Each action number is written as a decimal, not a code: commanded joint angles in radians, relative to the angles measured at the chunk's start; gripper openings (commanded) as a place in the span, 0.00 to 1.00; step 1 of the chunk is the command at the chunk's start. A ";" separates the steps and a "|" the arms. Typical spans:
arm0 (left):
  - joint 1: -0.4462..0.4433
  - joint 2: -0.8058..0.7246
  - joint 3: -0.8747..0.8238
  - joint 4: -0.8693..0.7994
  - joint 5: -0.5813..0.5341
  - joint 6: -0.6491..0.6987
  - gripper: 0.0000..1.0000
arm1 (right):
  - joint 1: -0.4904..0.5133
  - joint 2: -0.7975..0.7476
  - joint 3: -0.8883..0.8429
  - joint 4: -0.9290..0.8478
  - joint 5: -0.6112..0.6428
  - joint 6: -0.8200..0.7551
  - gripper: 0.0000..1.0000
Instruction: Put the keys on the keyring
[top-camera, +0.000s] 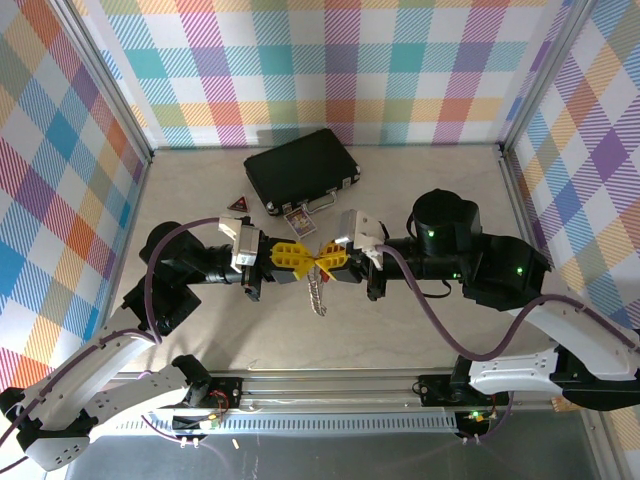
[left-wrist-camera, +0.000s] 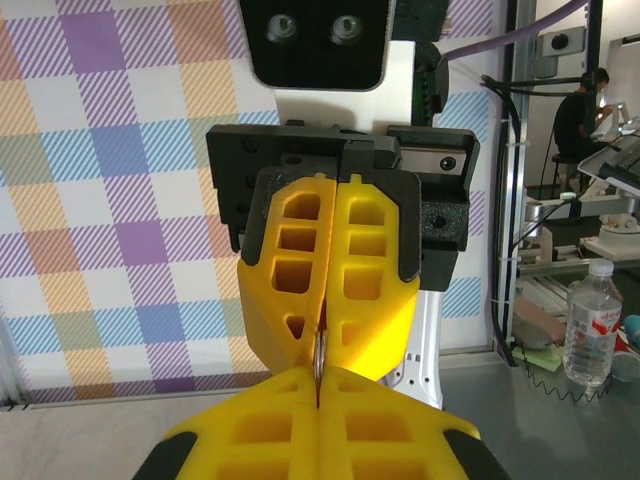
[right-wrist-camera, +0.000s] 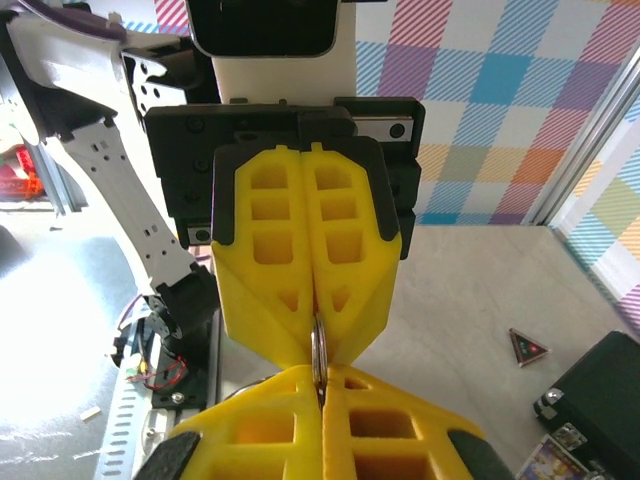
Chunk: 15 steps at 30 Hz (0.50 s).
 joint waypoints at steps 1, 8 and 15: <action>-0.011 -0.007 0.000 0.003 -0.004 0.026 0.00 | 0.003 0.006 0.006 0.002 0.019 -0.025 0.00; -0.012 0.020 0.093 -0.315 -0.138 0.221 0.20 | 0.002 0.072 0.093 -0.163 0.121 -0.120 0.00; -0.011 0.035 0.124 -0.403 -0.179 0.287 0.19 | 0.003 0.122 0.154 -0.237 0.125 -0.162 0.00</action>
